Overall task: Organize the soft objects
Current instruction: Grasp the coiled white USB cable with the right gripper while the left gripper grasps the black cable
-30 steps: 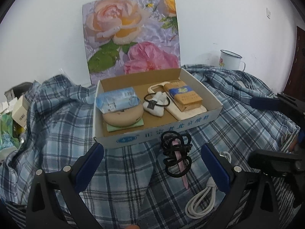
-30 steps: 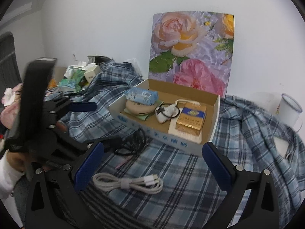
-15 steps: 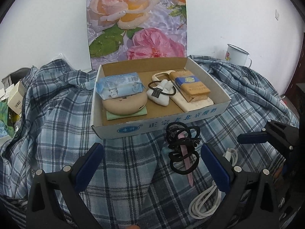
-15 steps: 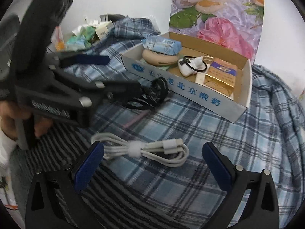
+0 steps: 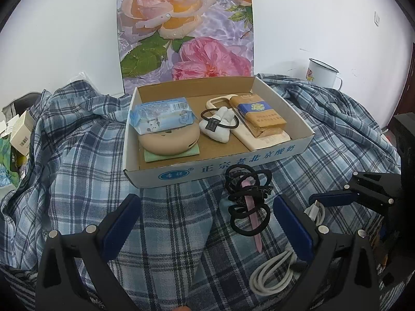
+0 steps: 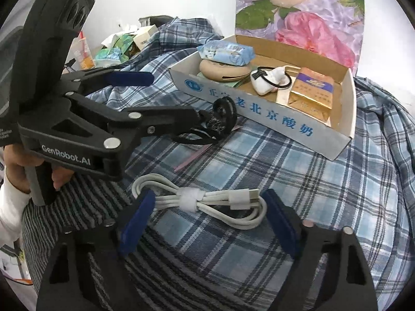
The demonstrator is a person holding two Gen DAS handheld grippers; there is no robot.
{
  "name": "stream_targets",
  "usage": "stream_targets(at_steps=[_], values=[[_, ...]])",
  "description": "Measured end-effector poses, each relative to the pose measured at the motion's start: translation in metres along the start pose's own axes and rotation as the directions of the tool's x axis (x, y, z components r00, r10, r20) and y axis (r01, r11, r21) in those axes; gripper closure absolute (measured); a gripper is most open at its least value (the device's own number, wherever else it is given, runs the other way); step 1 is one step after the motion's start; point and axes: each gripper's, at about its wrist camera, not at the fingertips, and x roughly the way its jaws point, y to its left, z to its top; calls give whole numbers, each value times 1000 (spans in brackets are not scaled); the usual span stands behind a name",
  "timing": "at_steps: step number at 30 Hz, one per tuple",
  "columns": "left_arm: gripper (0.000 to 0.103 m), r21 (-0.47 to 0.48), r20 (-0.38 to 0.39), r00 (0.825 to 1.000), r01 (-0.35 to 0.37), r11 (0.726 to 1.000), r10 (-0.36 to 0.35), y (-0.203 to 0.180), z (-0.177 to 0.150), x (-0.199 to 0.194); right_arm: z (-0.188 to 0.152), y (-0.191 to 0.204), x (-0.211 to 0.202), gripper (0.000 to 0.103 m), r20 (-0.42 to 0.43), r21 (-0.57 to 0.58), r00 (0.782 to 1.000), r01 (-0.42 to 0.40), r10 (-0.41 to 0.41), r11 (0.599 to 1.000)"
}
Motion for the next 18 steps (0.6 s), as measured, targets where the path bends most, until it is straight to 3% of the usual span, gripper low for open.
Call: stream_targets(at_steps=[1, 2, 7, 14, 18], values=[[0, -1, 0, 1000, -1, 1000, 1, 0, 0, 0, -1, -2, -2, 40, 8, 10, 1000, -3, 3, 1000], [0, -1, 1, 1000, -1, 1000, 1, 0, 0, 0, -1, -4, -3, 41, 12, 18, 1000, -16, 16, 1000], [0, -3, 1, 1000, 0, 1000, 0, 0, 0, -1, -1, -2, -7, 44, 32, 2, 999, -10, 10, 1000], [0, -12, 22, 1000, 18, 1000, -18, 1, 2, -7, -3, -6, -24, 45, 125, 18, 992, 5, -7, 1000], [0, -36, 11, 999, 34, 999, -33, 4, 3, -8, -5, -9, -33, 45, 152, 25, 985, 79, -82, 997]])
